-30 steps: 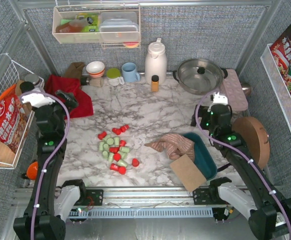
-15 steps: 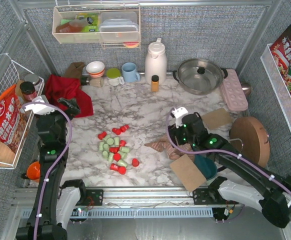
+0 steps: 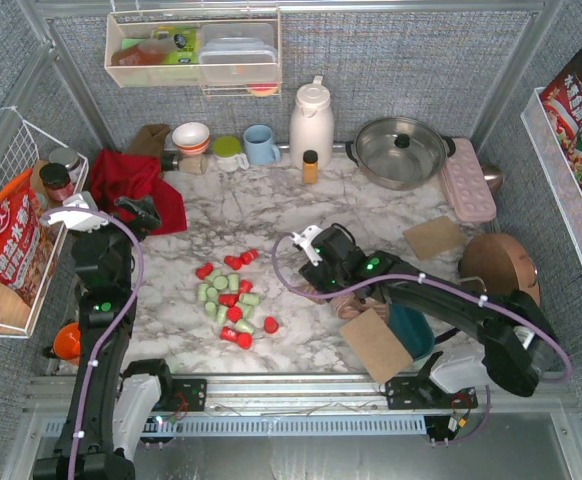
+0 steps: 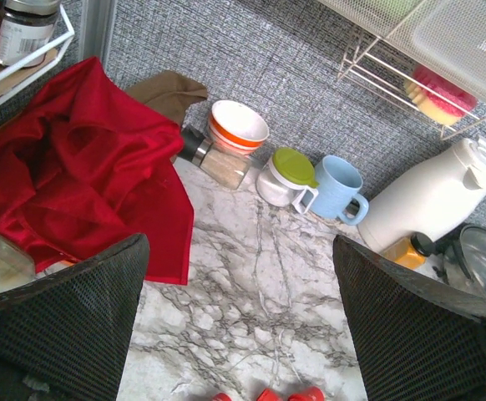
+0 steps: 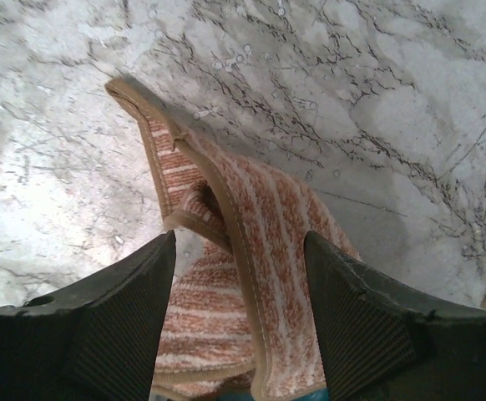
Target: Mix the coffee capsules in the storage basket
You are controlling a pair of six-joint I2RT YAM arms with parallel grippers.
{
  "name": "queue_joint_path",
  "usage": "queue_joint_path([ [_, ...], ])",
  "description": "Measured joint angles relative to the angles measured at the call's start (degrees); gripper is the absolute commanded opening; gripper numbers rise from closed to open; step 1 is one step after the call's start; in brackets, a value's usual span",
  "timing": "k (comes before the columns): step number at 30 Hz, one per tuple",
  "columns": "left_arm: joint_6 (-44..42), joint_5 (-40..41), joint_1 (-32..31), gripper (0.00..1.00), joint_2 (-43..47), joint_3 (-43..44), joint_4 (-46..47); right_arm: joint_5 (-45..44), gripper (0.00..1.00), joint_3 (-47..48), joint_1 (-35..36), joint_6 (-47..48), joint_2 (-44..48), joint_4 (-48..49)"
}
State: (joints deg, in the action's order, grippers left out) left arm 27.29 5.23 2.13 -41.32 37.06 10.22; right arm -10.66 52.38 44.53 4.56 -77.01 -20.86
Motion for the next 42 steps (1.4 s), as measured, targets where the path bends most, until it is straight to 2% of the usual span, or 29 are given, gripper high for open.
queue_joint_path([
  [10, 0.4, -1.0, 0.0, 0.99, -0.5, -0.1, 0.3, -7.0, 0.67, 3.0, 1.7, 3.6, -9.3, -1.8],
  [18, 0.9, -1.3, 0.2, 0.99, -1.0, -0.2, 0.3, -8.4, 0.63, 3.3, 2.1, 4.4, -12.5, -1.2],
  [24, 1.2, -1.3, 0.2, 0.99, -1.3, -0.3, 0.3, -8.6, 0.46, 3.3, 2.2, 4.6, -12.8, -0.7],
  [32, 1.2, -1.9, 0.2, 0.99, -1.6, -0.3, 0.4, -8.3, 0.32, 2.9, 2.2, 4.5, -10.5, 0.1],
  [40, 1.2, -2.2, 0.2, 0.99, -1.5, -0.4, 0.4, -8.1, 0.00, 2.6, 2.2, 4.6, -9.4, 0.1],
  [42, 1.2, -2.2, 0.2, 0.99, -1.5, -0.5, 0.4, -7.9, 0.00, 2.6, 2.2, 4.6, -9.2, 0.1],
])
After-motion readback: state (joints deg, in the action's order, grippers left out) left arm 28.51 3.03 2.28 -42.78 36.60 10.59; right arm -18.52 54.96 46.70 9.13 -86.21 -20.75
